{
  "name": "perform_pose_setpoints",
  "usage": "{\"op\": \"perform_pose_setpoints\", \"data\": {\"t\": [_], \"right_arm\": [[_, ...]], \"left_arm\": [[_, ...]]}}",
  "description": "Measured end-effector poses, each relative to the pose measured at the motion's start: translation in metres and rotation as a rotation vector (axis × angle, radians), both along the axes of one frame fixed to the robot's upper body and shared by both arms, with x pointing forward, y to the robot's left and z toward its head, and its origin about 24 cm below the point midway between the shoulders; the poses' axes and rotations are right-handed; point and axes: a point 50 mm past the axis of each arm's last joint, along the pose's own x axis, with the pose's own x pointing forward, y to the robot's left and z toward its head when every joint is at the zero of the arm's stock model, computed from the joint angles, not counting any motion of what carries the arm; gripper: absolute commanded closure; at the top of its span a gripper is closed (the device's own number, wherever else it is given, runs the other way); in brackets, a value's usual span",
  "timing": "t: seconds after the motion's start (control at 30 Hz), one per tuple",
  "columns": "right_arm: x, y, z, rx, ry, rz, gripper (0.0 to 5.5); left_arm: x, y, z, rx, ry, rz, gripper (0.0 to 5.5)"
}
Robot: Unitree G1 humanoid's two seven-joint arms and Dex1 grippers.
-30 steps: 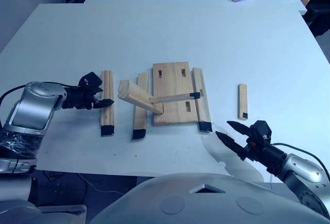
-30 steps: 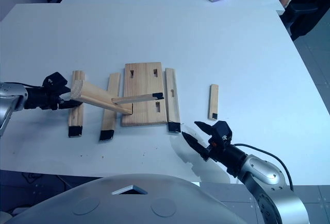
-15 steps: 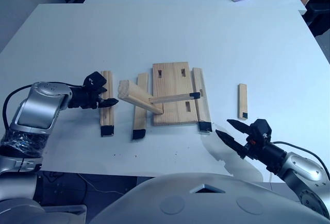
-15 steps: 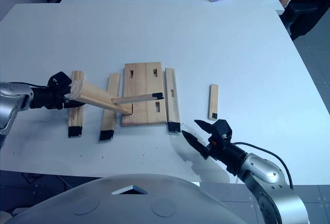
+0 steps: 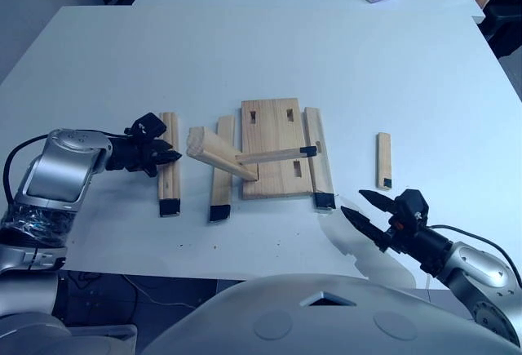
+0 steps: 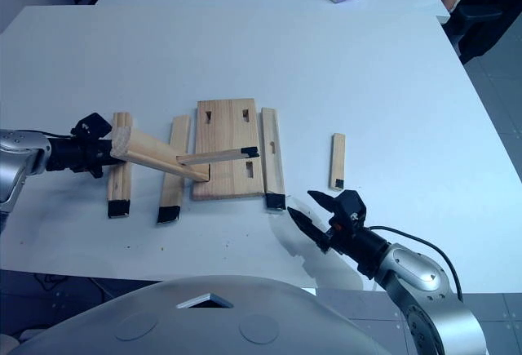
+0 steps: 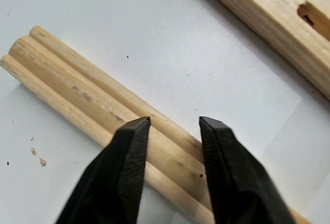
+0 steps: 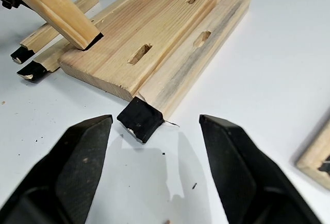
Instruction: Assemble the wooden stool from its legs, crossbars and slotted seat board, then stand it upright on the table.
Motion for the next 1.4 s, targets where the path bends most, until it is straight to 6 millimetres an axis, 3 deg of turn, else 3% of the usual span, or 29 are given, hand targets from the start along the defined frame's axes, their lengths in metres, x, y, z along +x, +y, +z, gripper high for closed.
{"op": "perform_pose_setpoints", "data": {"t": [0.13, 0.37, 0.57, 0.73, 1.0, 1.4], "right_arm": [[0.000, 0.003, -0.002, 0.003, 0.001, -0.005, 2.41], [0.000, 0.004, -0.002, 0.005, -0.012, -0.017, 2.41], [0.001, 0.003, -0.003, -0.002, -0.016, -0.019, 2.41], [0.000, 0.003, -0.003, -0.005, -0.021, -0.024, 2.41], [-0.002, 0.002, -0.004, -0.007, -0.014, -0.032, 2.41], [-0.002, 0.003, -0.004, -0.007, -0.013, -0.032, 2.41]], "left_arm": [[0.005, 0.000, 0.002, -0.013, 0.019, 0.002, 5.07], [0.015, 0.002, 0.007, -0.040, 0.027, -0.010, 5.07], [0.027, -0.001, 0.029, -0.116, -0.065, -0.097, 4.12], [0.033, 0.032, 0.034, 0.032, -0.166, -0.154, 3.91], [-0.001, 0.040, 0.024, 0.033, -0.022, -0.481, 3.91], [-0.006, 0.041, 0.019, 0.061, -0.020, -0.516, 3.91]]}}
